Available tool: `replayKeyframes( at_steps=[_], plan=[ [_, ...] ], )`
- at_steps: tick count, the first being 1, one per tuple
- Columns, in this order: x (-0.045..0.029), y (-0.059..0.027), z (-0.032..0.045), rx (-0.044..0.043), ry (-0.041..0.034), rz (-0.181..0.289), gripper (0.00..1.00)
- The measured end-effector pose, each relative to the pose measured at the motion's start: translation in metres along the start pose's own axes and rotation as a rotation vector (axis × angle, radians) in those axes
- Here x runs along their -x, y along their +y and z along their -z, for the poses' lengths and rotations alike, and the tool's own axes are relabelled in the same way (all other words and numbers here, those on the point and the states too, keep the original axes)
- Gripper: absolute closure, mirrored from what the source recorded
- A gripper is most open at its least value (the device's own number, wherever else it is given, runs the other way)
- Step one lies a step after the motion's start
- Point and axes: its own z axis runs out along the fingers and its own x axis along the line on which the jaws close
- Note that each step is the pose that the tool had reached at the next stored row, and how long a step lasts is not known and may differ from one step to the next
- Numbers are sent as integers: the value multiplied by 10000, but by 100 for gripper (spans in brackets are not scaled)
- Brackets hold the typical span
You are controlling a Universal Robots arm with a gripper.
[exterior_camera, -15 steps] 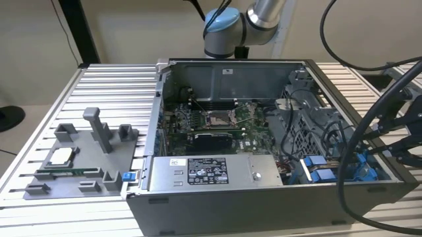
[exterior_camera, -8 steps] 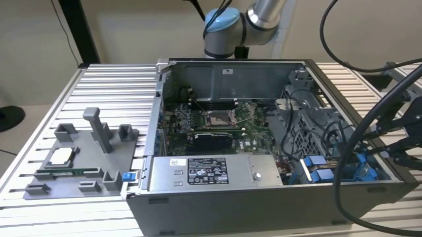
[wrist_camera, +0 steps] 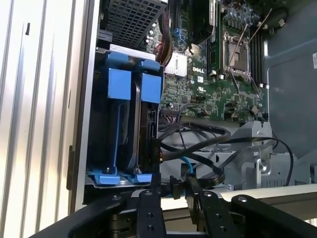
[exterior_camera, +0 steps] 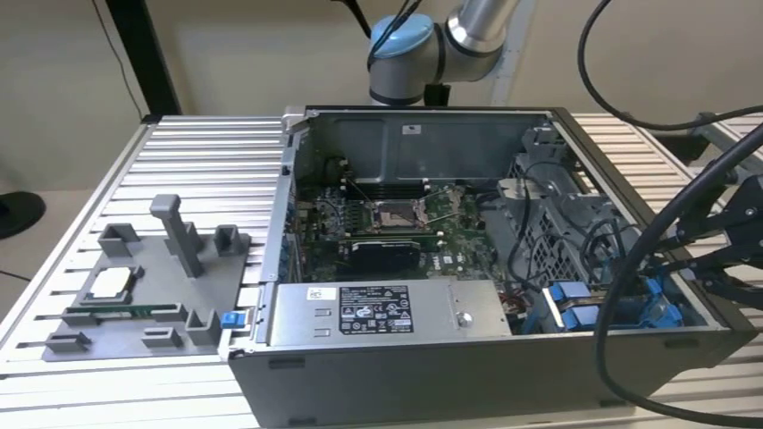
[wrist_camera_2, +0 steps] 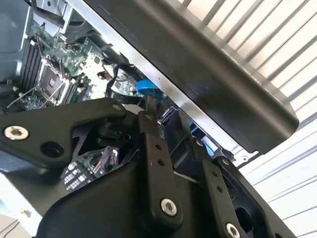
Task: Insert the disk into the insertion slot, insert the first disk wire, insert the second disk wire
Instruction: 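Insert the second disk wire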
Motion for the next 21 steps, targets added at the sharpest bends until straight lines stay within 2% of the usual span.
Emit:
replayKeyframes(
  at_steps=[6, 16, 21],
  plan=[
    [-1, 11, -5, -3, -66, 12, 100],
    [-2, 16, -5, -2, -78, 14, 100],
    [29, 50, 54, -8, -81, 4, 100]
  ],
)
